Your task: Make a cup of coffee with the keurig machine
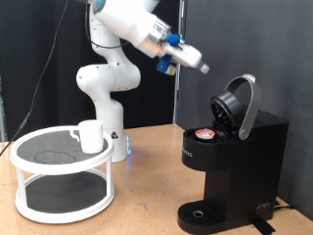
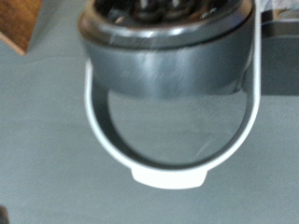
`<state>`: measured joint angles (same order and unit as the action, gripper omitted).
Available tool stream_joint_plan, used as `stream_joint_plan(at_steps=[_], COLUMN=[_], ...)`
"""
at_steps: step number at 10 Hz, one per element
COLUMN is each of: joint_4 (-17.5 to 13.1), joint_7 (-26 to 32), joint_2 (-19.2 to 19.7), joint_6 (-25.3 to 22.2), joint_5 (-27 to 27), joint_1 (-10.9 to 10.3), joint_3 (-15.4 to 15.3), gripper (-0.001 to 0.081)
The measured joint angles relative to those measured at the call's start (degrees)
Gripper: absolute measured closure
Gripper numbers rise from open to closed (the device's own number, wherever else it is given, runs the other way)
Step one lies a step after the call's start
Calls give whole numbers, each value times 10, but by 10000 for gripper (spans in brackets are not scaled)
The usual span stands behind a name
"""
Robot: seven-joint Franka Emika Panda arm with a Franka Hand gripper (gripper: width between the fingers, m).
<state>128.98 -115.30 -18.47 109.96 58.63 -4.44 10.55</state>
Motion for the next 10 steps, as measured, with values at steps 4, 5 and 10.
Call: stream_joint_plan(at_steps=[4,5,10], joint_4=[-18,-28,-108], joint_7=[-19,-23,-99], joint_2=[-5,-2,46], joint_6=[-11,-7,29], joint_5=[3,14,-57], joint_1=[4,1,-6], joint_3=[1,-3,-69], gripper=[72,72,72])
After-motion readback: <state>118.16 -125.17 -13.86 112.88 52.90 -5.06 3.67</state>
